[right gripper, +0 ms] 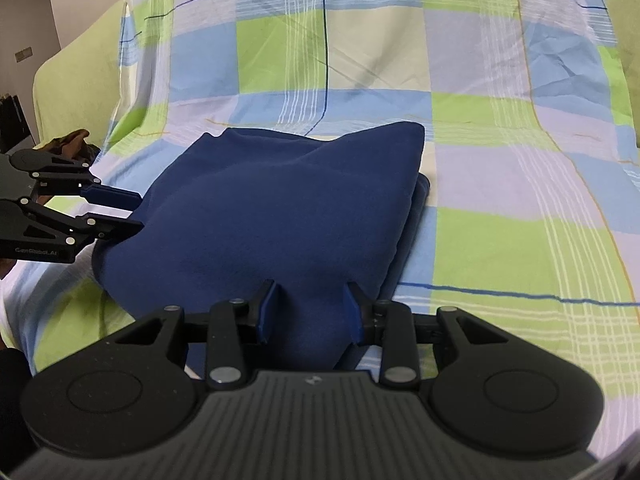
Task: Fold clothes
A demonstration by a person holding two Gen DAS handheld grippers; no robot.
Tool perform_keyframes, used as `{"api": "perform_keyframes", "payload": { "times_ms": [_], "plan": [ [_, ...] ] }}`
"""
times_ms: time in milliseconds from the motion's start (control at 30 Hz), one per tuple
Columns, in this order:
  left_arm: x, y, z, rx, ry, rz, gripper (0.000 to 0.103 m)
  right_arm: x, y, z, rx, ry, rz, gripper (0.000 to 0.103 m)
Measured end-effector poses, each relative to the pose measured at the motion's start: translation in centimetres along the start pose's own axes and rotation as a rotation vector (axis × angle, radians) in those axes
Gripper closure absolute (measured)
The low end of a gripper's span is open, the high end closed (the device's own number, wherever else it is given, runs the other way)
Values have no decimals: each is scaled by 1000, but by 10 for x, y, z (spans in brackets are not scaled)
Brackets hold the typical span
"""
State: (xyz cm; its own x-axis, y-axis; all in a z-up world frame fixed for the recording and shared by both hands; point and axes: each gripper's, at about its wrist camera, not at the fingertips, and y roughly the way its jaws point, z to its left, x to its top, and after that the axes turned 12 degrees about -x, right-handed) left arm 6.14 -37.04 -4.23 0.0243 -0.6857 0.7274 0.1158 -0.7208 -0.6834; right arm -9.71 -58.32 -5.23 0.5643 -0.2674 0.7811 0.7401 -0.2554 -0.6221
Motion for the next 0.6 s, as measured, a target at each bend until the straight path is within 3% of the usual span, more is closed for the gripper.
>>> {"api": "perform_keyframes", "payload": {
  "times_ms": [100, 200, 267, 400, 600],
  "plan": [
    [0, -15, -8, 38, 67, -16, 56, 4, -13, -3, 6, 25, 2, 72],
    [-9, -34, -28, 66, 225, -30, 44, 0, -47, -1, -37, -19, -58, 59],
    [-26, -43, -56, 86, 440, -22, 36, -10, -73, 14, -87, -182, -113, 53],
    [-47, -29, -91, 145, 689, 26, 36, -45, -104, 63, -196, -623, -198, 51],
    [-51, 21, -106, 227, 822, 132, 36, -78, -74, 112, -317, -992, -195, 51]
  ]
}}
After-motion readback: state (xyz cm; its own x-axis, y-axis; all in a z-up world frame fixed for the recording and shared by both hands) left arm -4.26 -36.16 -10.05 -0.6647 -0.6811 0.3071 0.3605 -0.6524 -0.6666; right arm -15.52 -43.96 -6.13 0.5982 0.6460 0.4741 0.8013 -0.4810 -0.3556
